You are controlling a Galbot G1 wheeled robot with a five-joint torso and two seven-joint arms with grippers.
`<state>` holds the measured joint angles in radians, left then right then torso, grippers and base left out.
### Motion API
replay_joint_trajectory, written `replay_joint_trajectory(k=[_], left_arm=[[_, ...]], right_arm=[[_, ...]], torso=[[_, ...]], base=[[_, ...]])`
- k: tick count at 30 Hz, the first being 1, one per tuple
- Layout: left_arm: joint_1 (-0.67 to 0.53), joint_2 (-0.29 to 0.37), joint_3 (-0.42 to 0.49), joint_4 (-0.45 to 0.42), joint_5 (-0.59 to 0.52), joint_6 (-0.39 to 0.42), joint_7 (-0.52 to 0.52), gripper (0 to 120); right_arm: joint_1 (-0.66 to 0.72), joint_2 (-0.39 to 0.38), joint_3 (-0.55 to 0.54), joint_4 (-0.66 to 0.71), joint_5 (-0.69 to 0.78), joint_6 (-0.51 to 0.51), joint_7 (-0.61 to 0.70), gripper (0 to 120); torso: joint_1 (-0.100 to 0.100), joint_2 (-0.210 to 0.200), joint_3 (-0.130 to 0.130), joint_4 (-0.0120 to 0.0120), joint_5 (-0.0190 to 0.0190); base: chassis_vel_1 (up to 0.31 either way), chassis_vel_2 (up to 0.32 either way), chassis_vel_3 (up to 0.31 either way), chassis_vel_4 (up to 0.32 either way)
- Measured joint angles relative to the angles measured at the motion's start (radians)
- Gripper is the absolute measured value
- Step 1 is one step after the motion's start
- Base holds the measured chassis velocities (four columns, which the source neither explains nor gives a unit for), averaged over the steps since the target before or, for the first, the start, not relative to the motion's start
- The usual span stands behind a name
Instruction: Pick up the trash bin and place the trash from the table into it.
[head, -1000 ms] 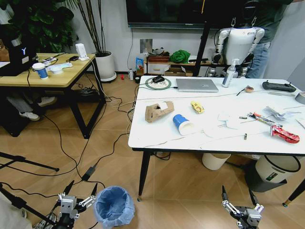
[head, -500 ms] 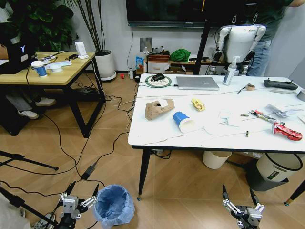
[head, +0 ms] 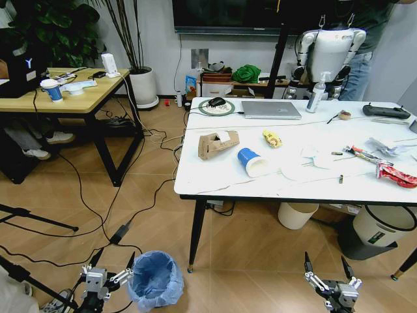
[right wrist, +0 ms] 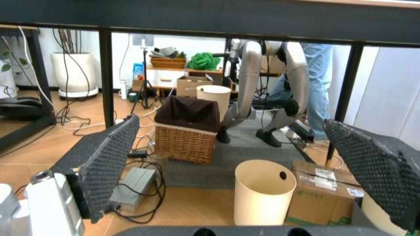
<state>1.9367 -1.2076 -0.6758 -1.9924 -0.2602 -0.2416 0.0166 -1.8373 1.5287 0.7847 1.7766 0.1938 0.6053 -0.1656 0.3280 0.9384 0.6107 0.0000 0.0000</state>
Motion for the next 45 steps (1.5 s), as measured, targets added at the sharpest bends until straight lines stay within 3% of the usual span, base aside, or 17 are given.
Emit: replay_joint_trajectory(k=[45], left_arm=[[-0.002, 0.0, -0.002, 0.01, -0.003, 0.006, 0.002, 100]], right_arm=[[0.003, 0.005, 0.004, -0.01, -0.001, 0.0, -0.001, 100]], torso=[[-0.085, -0.202, -0.118, 0.0, 0.0001]], base=[[0.0, 0.0, 0.0, 0.0]])
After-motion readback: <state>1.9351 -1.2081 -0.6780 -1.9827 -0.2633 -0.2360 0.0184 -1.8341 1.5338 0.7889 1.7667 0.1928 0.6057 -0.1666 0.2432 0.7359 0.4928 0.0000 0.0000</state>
